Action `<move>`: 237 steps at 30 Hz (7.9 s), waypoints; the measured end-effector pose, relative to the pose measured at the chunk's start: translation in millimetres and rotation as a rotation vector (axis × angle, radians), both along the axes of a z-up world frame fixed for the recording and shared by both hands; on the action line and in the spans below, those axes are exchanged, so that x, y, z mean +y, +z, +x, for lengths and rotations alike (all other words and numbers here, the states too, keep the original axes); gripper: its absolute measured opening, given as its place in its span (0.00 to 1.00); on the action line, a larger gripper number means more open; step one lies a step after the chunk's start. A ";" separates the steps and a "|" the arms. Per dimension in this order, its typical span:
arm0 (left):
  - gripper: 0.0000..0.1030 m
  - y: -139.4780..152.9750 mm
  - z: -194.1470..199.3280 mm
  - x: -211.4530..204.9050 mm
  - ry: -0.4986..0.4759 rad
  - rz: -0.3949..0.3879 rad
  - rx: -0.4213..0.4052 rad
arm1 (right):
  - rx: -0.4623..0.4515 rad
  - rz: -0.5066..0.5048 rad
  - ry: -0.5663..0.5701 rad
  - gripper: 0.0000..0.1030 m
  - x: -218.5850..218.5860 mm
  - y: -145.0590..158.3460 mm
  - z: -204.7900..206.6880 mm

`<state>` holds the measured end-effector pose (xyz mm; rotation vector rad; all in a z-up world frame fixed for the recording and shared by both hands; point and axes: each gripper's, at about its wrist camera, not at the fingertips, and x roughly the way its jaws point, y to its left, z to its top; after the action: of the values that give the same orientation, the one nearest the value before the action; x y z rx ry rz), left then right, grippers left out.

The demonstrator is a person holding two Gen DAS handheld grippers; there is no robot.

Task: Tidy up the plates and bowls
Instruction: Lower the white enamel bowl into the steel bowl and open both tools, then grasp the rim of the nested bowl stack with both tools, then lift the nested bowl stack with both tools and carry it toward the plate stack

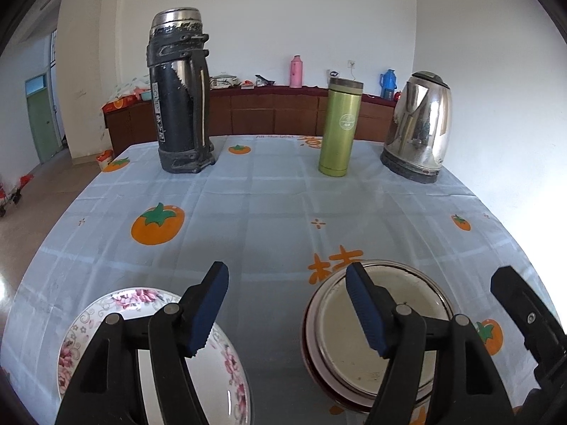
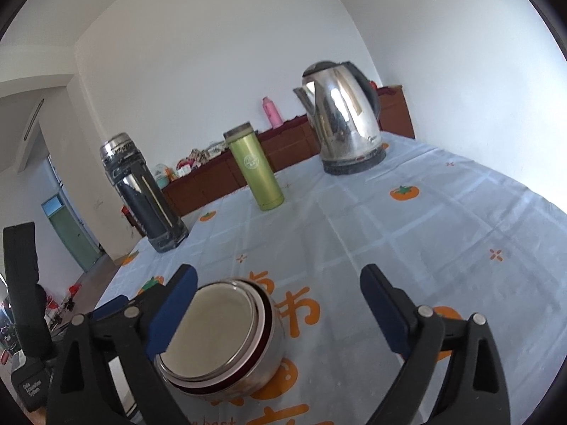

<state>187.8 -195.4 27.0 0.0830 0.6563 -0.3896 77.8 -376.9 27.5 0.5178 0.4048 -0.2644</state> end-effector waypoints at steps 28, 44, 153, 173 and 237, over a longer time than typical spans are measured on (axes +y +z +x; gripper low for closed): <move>0.69 -24.7 3.2 -17.5 -0.035 0.027 0.091 | 0.148 0.024 0.037 0.74 2.2 -26.4 21.1; 0.68 -35.3 5.8 -22.5 -0.033 0.033 0.129 | 0.181 0.053 0.064 0.57 3.5 -35.5 30.9; 0.32 -12.3 -71.1 1.5 -0.109 -0.024 0.037 | 0.108 0.142 0.104 0.34 35.0 -19.5 -35.0; 0.32 -14.2 -93.1 27.2 -0.109 -0.027 0.034 | 0.114 0.149 0.106 0.34 61.9 -21.5 -58.1; 0.32 20.0 -86.7 138.9 0.012 -0.099 -0.040 | 0.071 0.090 0.219 0.34 161.0 18.3 -30.6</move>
<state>101.1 -56.5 46.9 -0.0076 0.5973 -0.4069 47.2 -215.9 45.9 0.5488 0.5402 -0.0530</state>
